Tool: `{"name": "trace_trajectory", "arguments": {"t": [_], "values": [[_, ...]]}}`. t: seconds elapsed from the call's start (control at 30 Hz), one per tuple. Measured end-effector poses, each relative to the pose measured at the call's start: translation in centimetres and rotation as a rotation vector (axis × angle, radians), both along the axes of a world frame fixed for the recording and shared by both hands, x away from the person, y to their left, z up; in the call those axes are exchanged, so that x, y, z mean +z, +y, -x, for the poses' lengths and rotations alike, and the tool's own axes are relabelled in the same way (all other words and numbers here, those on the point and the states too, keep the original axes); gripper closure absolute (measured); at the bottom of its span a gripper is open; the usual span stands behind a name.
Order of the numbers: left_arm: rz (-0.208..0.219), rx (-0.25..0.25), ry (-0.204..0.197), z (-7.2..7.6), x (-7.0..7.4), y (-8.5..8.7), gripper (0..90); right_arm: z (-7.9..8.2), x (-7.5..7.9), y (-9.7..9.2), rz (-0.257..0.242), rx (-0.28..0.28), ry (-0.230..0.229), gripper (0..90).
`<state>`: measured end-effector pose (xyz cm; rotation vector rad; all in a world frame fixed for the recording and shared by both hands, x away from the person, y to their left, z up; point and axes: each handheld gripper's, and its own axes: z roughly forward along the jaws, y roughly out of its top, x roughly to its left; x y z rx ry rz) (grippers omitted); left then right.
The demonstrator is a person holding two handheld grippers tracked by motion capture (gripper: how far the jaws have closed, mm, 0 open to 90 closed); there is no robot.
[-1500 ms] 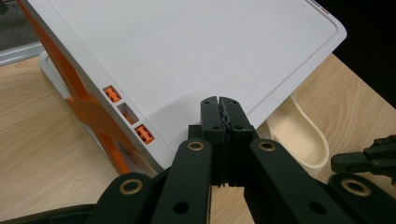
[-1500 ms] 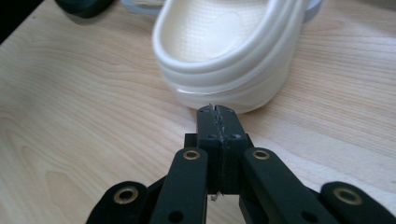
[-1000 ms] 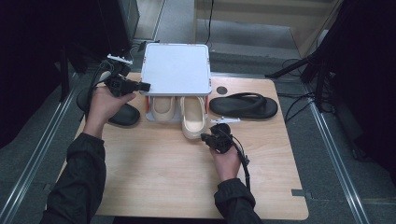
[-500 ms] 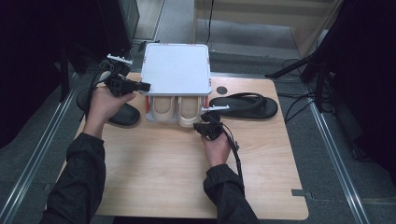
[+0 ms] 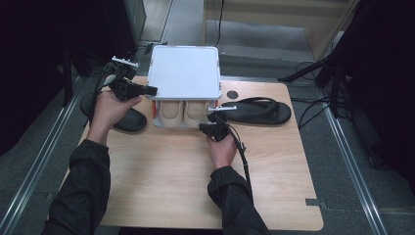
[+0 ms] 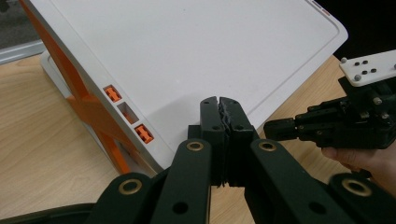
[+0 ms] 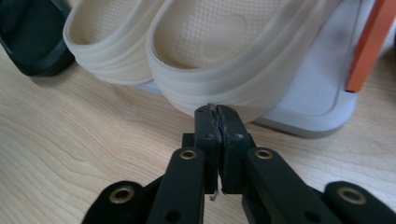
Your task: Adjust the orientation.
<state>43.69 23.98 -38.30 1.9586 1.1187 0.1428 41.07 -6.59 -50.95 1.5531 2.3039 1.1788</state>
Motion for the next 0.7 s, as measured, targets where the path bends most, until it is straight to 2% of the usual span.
{"name": "trace_trajectory", "arguments": {"t": [0.2, 0.33, 0.4, 0.47, 0.53, 0.6, 0.7], "values": [[0.005, -0.001, 0.003, 0.0, 0.0, 0.0, 89.1, 1.4, 0.6, -1.0, -0.019, 0.019, -0.027, 87.0], [0.022, -0.020, 0.016, 0.0, 0.1, 0.0, 80.4, 2.7, 0.7, -2.0, -0.055, 0.034, -0.046, 84.5], [0.026, -0.019, 0.023, 0.1, 0.3, 0.0, 74.4, 3.3, 0.8, -2.5, -0.069, 0.036, -0.046, 81.9], [0.046, -0.014, 0.035, 0.2, 0.5, 0.0, 60.5, 4.0, 0.9, -3.0, -0.081, 0.043, -0.057, 77.5], [0.068, 0.007, 0.038, 0.3, 0.6, 0.1, 49.3, 4.6, 1.0, -3.5, -0.088, 0.057, -0.067, 69.4], [0.062, 0.014, 0.031, 0.4, 0.9, 0.3, 43.9, 5.1, 1.1, -4.0, -0.103, 0.078, -0.072, 58.9], [0.037, 0.021, 0.020, 0.9, 1.3, 0.4, 40.8, 6.0, 1.2, -4.9, -0.112, 0.098, -0.084, 55.4]]}}
